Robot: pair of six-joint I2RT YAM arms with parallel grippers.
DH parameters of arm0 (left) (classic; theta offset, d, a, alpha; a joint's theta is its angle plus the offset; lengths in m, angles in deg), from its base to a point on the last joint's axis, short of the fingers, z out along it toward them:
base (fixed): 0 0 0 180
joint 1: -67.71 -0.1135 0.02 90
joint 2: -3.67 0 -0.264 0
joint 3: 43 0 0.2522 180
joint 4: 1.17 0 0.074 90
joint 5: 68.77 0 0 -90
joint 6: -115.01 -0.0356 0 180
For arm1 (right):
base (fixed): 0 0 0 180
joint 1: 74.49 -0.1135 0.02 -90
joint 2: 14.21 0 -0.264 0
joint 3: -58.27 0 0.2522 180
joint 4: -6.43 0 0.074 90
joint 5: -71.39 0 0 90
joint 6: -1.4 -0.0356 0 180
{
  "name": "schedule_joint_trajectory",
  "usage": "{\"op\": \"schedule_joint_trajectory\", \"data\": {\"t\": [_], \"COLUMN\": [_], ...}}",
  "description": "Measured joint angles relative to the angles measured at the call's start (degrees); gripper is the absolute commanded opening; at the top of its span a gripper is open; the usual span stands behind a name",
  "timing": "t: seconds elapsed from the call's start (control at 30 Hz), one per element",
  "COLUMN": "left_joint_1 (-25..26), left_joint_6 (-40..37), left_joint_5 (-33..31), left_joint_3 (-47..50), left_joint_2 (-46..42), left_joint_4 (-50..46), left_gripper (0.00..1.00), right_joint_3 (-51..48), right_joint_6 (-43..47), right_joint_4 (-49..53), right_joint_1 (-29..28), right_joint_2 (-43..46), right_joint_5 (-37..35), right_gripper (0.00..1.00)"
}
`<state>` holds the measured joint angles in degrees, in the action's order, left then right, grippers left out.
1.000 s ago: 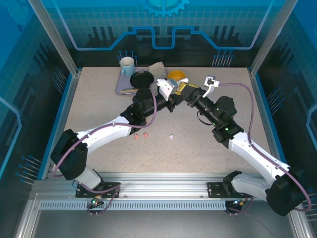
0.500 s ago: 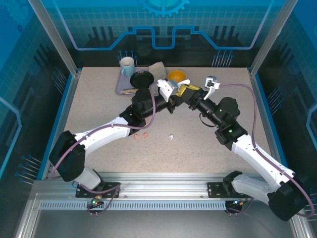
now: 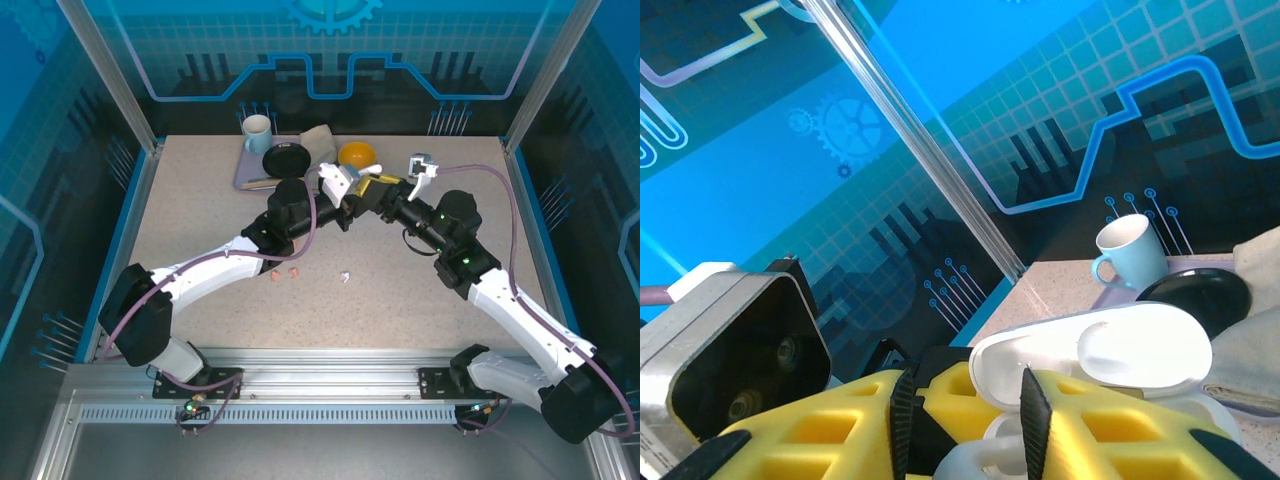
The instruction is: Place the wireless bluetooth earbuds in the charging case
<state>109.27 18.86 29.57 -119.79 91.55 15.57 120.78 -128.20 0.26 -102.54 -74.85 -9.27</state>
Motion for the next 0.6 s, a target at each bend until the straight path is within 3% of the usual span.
{"op": "schedule_joint_trajectory", "data": {"t": [0.6], "left_joint_1": [-0.3], "left_joint_6": [0.2], "left_joint_5": [-2.3], "left_joint_3": [0.6], "left_joint_2": [-1.1], "left_joint_4": [-0.3], "left_gripper": [0.0], "right_joint_3": [7.0], "right_joint_6": [-4.6], "right_joint_4": [8.2], "right_joint_1": [0.0], "right_joint_2": [-3.3], "right_joint_5": [-1.9], "right_gripper": [0.37]}}
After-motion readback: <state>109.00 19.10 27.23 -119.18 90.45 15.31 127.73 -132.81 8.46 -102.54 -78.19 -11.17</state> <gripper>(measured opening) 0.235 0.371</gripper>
